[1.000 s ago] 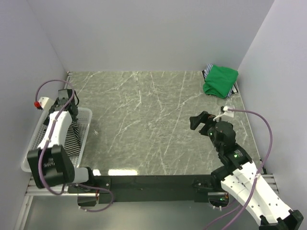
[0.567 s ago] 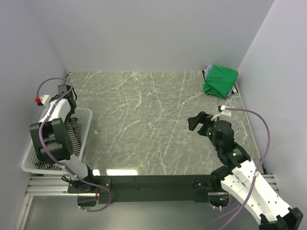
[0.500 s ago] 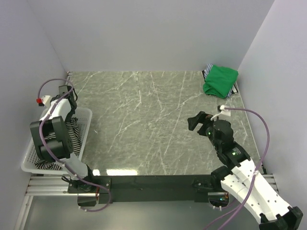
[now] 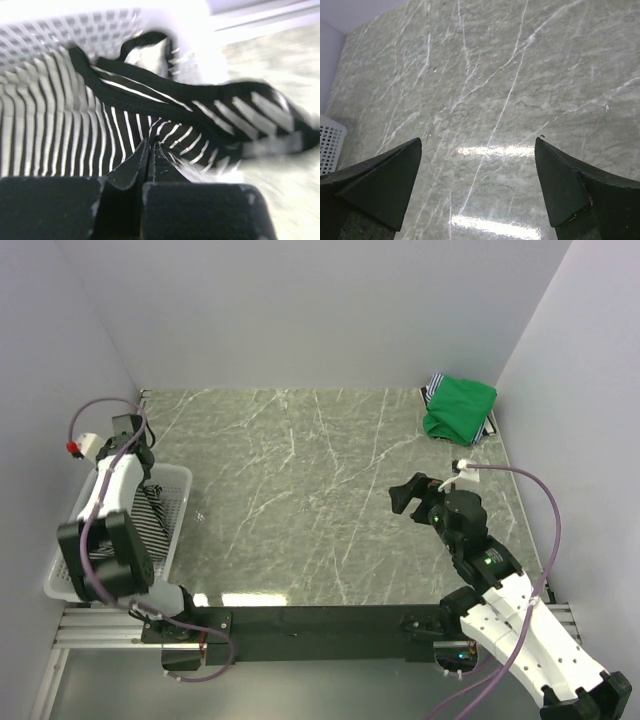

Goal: Fold and stack the tank tops
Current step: Grab the tank top from the pile, then move the tank top to the center of the board

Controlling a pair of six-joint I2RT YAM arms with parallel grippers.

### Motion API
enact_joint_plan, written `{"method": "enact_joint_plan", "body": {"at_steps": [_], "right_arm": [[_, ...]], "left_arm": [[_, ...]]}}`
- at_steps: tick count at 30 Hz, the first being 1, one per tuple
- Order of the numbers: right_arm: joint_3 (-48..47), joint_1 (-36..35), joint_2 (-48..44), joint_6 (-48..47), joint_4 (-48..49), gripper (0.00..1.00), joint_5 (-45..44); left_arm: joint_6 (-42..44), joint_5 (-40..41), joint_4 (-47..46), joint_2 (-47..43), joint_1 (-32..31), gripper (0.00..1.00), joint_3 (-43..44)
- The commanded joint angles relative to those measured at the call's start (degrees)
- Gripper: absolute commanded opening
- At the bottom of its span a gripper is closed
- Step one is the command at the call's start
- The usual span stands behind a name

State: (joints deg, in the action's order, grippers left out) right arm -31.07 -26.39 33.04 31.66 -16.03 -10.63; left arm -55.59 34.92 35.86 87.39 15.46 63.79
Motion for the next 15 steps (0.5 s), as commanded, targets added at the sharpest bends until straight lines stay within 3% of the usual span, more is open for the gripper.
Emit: {"method": "enact_joint_plan", "body": {"at_steps": [1,8,15], "right_arm": [[-2.24,-0.24,-1.04,-0.99,1.88,1.0,1.23],[-4.87,-0.24,-1.05,-1.86,2.41,1.0,4.13],[-8.82,-0.24,0.45,-2.39,4.43,1.0,6.15]], "left_arm": [[3.55,-1.86,-1.4,-11.09,0.18,0.01,3.09],[9.97,-14.05,-5.61,-26.03,0.0,0.01,12.31],[15.6,-30.14,-9.39,-27.37,-6.3,0.01,31.88]]}}
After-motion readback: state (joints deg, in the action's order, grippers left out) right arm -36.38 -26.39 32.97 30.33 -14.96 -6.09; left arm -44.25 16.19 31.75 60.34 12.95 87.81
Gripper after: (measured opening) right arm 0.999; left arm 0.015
